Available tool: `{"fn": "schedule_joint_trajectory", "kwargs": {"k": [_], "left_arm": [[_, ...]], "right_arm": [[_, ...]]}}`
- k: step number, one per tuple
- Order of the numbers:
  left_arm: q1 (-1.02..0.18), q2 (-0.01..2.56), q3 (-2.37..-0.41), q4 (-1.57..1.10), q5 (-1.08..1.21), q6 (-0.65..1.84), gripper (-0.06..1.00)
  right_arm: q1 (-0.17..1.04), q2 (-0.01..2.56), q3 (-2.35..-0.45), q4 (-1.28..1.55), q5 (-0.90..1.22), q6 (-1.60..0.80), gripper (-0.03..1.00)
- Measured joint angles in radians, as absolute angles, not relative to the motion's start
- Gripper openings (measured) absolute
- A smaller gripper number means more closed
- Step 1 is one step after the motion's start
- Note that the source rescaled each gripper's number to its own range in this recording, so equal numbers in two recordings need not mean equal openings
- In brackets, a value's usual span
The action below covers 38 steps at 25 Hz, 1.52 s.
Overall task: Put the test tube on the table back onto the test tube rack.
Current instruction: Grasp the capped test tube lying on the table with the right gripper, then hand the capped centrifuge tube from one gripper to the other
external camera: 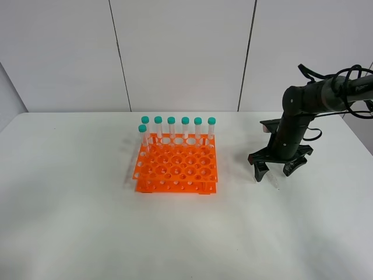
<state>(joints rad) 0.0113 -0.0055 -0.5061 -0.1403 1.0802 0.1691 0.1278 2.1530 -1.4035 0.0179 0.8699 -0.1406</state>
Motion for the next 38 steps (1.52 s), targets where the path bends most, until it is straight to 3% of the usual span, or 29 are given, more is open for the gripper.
{"fn": "schedule_joint_trajectory", "kwargs": {"k": [8, 10, 13, 17, 30, 38], "left_arm": [[0.011, -0.006, -0.506, -0.14, 1.08, 0.169, 0.61], [0.011, -0.006, -0.506, -0.14, 1.08, 0.169, 0.61], [0.011, -0.006, -0.506, -0.14, 1.08, 0.169, 0.61], [0.011, -0.006, -0.506, -0.14, 1.08, 0.169, 0.61], [0.011, -0.006, -0.506, -0.14, 1.08, 0.169, 0.61], [0.011, -0.006, -0.506, -0.14, 1.08, 0.169, 0.61]], "right_arm": [[0.128, 2.153, -1.404, 0.017, 0.865, -0.141, 0.9], [0.128, 2.153, -1.404, 0.017, 0.865, -0.141, 0.85], [0.128, 2.153, -1.404, 0.017, 0.887, -0.141, 0.58], [0.128, 2.153, -1.404, 0.017, 0.898, -0.141, 0.0], [0.128, 2.153, -1.406, 0.015, 0.912, -0.141, 0.01], [0.128, 2.151, -1.493, -0.006, 1.028, -0.142, 0.01]]}}
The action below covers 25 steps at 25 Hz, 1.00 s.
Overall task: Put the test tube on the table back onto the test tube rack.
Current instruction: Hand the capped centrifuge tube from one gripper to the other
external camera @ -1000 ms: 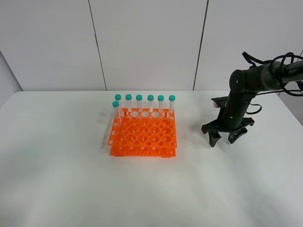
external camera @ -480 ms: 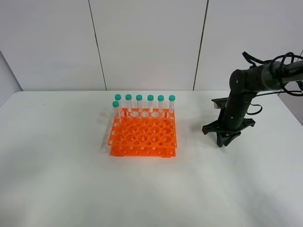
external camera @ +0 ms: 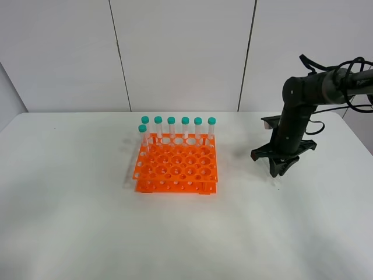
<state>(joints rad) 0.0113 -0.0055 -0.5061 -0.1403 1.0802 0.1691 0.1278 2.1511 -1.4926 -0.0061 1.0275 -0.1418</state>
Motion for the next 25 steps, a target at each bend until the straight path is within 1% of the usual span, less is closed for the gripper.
{"fn": "schedule_joint_trajectory", "kwargs": {"k": [5, 10, 14, 17, 21, 25], "left_arm": [[0.011, -0.006, -0.506, -0.14, 1.08, 0.169, 0.61], [0.011, -0.006, -0.506, -0.14, 1.08, 0.169, 0.61], [0.011, -0.006, -0.506, -0.14, 1.08, 0.169, 0.61], [0.011, -0.006, -0.506, -0.14, 1.08, 0.169, 0.61], [0.011, -0.006, -0.506, -0.14, 1.08, 0.169, 0.61], [0.011, -0.006, -0.506, -0.14, 1.08, 0.169, 0.61]], "right_arm": [[0.128, 2.113, -1.577, 0.0, 1.061, -0.143, 0.01], [0.128, 2.088, -1.704, 0.034, 1.148, -0.174, 0.01], [0.138, 2.071, -1.798, 0.089, 1.161, -0.182, 0.01], [0.18, 2.068, -1.867, 0.11, 1.164, -0.182, 0.01], [0.281, 2.068, -1.927, 0.126, 1.131, -0.182, 0.01], [0.403, 2.068, -1.97, 0.145, 0.997, -0.183, 0.01]]}}
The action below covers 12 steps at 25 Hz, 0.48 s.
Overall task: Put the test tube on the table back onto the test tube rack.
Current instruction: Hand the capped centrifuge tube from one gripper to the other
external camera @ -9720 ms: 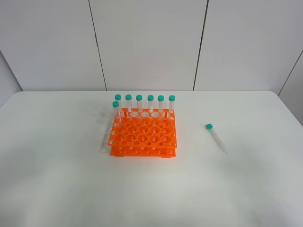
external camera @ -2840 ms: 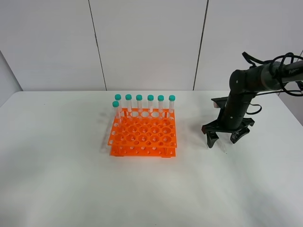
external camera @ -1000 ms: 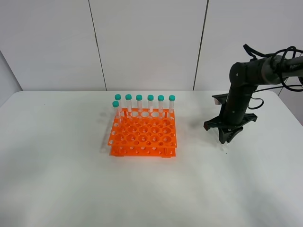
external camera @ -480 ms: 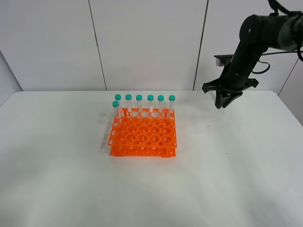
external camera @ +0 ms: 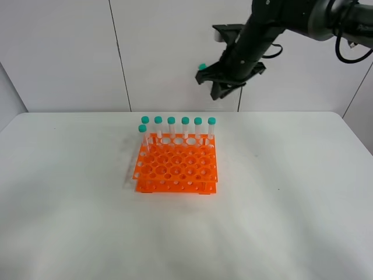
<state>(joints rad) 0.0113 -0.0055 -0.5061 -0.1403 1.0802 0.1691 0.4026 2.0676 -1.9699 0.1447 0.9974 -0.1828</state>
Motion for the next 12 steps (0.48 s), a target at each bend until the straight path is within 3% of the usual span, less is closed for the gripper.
{"fn": "schedule_joint_trajectory", "kwargs": {"k": [6, 12], "left_arm": [[0.011, -0.006, -0.506, -0.14, 1.08, 0.169, 0.61], [0.011, -0.006, -0.506, -0.14, 1.08, 0.17, 0.61]], "right_arm": [[0.541, 2.069, -1.973, 0.269, 0.695, -0.225, 0.01], [0.626, 2.069, -1.973, 0.404, 0.615, -0.371, 0.01]]}}
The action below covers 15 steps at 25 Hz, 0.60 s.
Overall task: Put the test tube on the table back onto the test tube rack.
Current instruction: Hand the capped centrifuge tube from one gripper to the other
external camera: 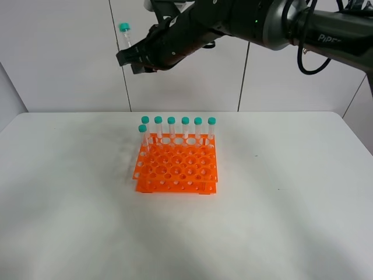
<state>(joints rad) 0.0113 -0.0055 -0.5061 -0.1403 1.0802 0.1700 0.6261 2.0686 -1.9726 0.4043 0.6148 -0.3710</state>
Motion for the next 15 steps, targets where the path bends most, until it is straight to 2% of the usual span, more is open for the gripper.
{"fn": "schedule_joint_trajectory", "kwargs": {"k": [6, 15], "left_arm": [[0.011, -0.006, -0.506, -0.14, 1.08, 0.17, 0.61], [0.011, -0.006, -0.506, -0.14, 1.08, 0.17, 0.61]], "right_arm": [[0.69, 2.069, -1.973, 0.424, 0.603, -0.439, 0.01], [0.827, 2.069, -1.888, 0.025, 0.558, -0.317, 0.01]]}}
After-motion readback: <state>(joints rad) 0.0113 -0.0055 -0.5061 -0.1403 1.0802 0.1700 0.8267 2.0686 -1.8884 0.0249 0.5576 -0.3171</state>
